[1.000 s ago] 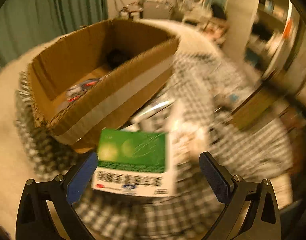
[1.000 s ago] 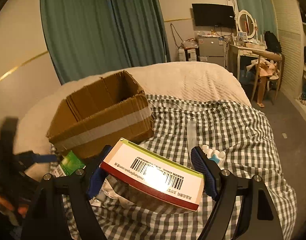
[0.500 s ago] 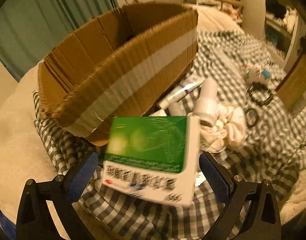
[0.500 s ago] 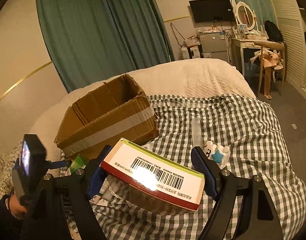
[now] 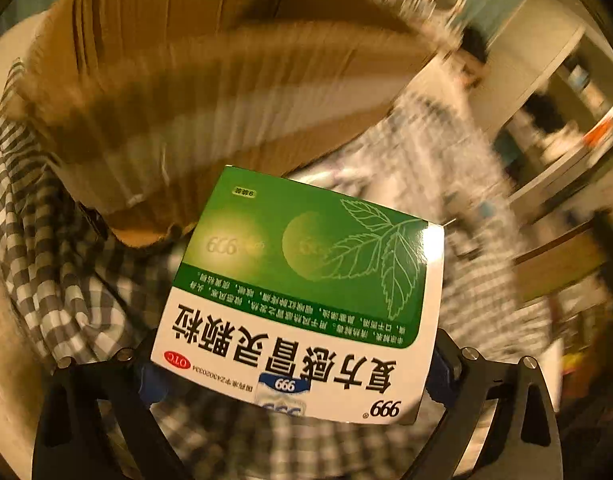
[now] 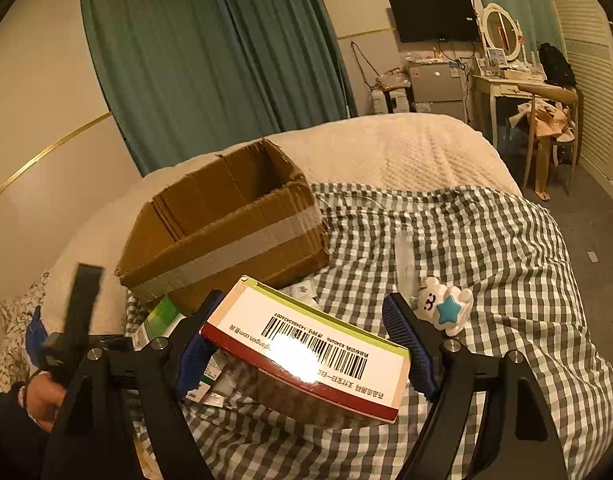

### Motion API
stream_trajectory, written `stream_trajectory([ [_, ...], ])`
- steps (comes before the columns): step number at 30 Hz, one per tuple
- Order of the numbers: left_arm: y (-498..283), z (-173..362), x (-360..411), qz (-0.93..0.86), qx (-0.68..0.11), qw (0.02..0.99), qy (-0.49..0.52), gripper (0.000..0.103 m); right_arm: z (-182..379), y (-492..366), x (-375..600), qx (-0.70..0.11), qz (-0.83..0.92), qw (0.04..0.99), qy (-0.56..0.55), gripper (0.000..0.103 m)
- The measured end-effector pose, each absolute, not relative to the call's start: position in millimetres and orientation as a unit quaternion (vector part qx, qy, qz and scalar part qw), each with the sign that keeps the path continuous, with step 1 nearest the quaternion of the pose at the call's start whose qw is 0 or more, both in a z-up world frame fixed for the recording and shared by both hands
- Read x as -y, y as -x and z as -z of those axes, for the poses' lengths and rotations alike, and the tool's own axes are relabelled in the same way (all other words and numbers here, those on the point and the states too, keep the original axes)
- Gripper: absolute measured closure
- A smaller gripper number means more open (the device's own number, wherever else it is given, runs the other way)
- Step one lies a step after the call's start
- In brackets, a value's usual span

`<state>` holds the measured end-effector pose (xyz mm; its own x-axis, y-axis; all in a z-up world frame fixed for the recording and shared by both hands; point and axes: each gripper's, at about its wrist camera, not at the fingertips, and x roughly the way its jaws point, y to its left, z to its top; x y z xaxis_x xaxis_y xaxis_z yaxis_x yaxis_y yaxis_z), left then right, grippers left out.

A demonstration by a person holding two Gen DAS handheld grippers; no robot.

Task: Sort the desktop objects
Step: 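Carry both medicine boxes over the cardboard box and release them inside, then grasp the white lace cloth with left tool while right grasps the dark bead bracelet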

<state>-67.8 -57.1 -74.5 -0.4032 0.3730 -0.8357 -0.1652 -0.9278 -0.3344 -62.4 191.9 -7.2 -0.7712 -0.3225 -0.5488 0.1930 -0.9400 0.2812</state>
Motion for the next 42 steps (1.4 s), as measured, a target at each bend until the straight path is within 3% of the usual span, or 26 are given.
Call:
stream_trajectory([
  [6,31,-16,54,-0.893,0.115,0.206,0.382,0.003,-46,57,-173,0.100,0.949,0.172,-0.244,0.024],
  [11,73,-69,75,-0.935,0.072,0.111,0.330,0.003,-91,107,-126,0.054,0.959,0.176,-0.218,0.024],
  [14,107,-64,90,-0.944,0.053,0.079,0.315,0.003,-105,150,-95,0.054,0.959,0.178,-0.214,0.024],
  [18,122,-36,115,-0.942,0.100,0.067,0.313,0.000,-102,195,-68,0.064,0.962,0.160,-0.210,0.022],
  [22,139,-16,121,-0.922,0.121,0.070,0.360,0.000,-101,206,-67,0.085,0.967,0.133,-0.200,0.000],
  [32,100,-26,98,-0.933,0.072,0.063,0.346,0.000,-102,128,-123,0.080,0.970,0.102,-0.204,0.000],
  [42,33,12,12,-0.914,0.038,0.133,0.381,0.000,-19,50,-224,0.094,0.959,0.027,-0.267,0.000],
])
